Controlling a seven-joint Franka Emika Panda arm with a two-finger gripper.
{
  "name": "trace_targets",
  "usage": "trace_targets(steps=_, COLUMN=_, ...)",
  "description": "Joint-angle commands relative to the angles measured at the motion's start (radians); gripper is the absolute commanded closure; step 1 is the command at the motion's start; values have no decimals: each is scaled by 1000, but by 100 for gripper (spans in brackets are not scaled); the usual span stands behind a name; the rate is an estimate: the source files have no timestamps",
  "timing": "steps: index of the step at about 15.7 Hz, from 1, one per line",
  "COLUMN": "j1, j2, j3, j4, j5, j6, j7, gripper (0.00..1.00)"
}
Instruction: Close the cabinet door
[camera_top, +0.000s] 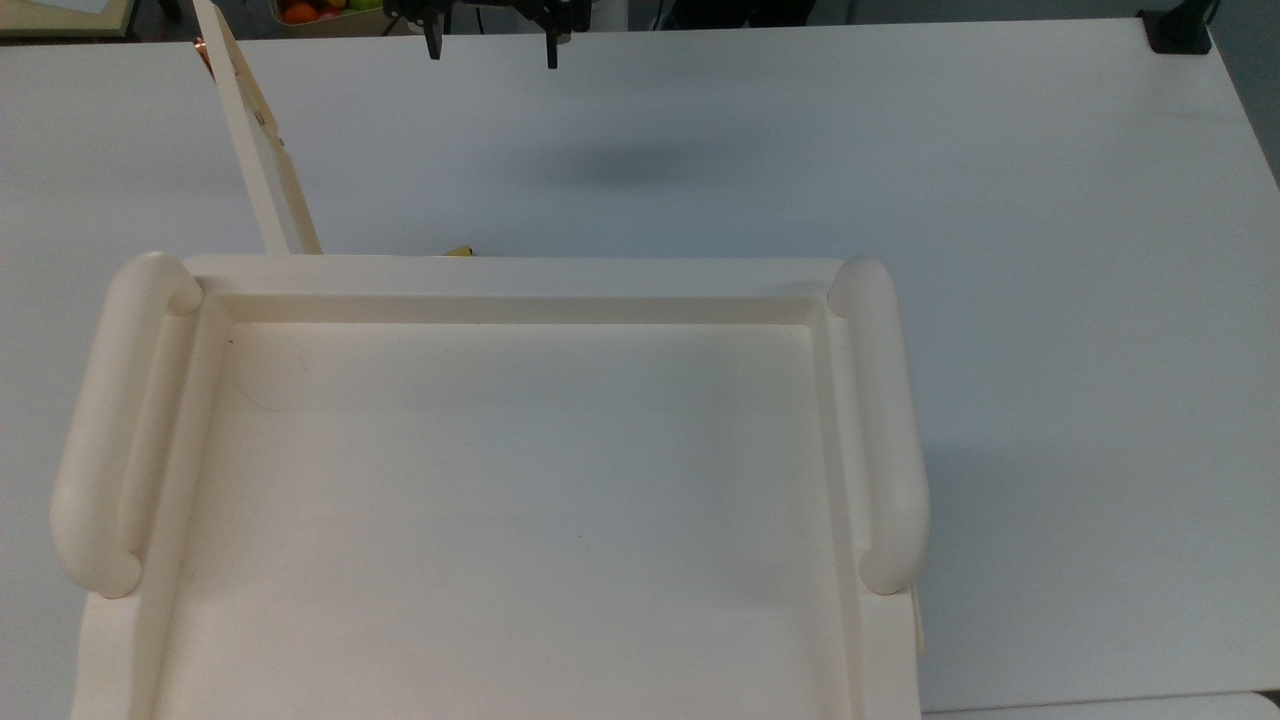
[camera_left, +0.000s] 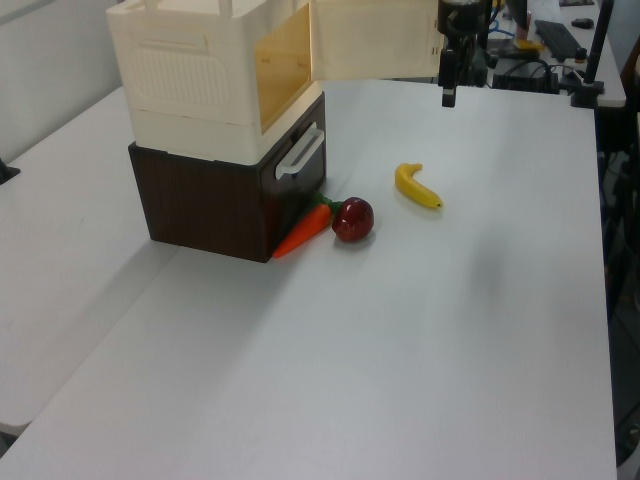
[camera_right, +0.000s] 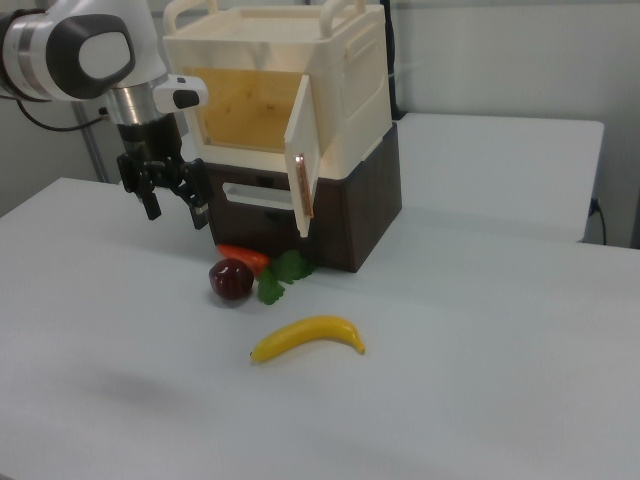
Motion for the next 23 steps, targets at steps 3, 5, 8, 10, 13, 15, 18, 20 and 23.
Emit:
trace_targets(steps=3, j1=-5, j2=-13, j3=-1, j4=1, j5=14, j6=-26, j7=-31, gripper=0)
trace_targets(steps=5, j1=-5, j2=-11, j3=-1, j4=1, j5=14, j6=-26, j7=-32, gripper=6)
trace_targets(steps=8, j1=-5, j2=-11, j3=-1, j4=1, j5=14, j6=-28, j7=-74, gripper=51)
trace_targets(steps=10, j1=-7, j2=-11, j3=-1, j4=2, j5=16, j6=-28, j7=-78, gripper=88)
trace_targets(steps=13, j1=-13, j2=-11, j3=-1, j4=2, j5=16, j6=-26, j7=-77, gripper=100)
trace_targets(steps=15, j1=-13, j2=-11, j3=-1, j4=2, j5=18, j6=-23, j7=-77, gripper=100)
trace_targets(steps=18, j1=-14, j2=-9, j3=-1, j4=2, j5=18, j6=-23, j7=-74, gripper=100)
trace_targets(steps=20, j1=-28, j2=-8, j3=-2, j4=31, j5=19, j6=-28, j7=-74, gripper=100)
trace_targets(steps=23, j1=-65, j2=6, j3=-4, j4=77, j5=24, j6=-16, j7=-75, gripper=100)
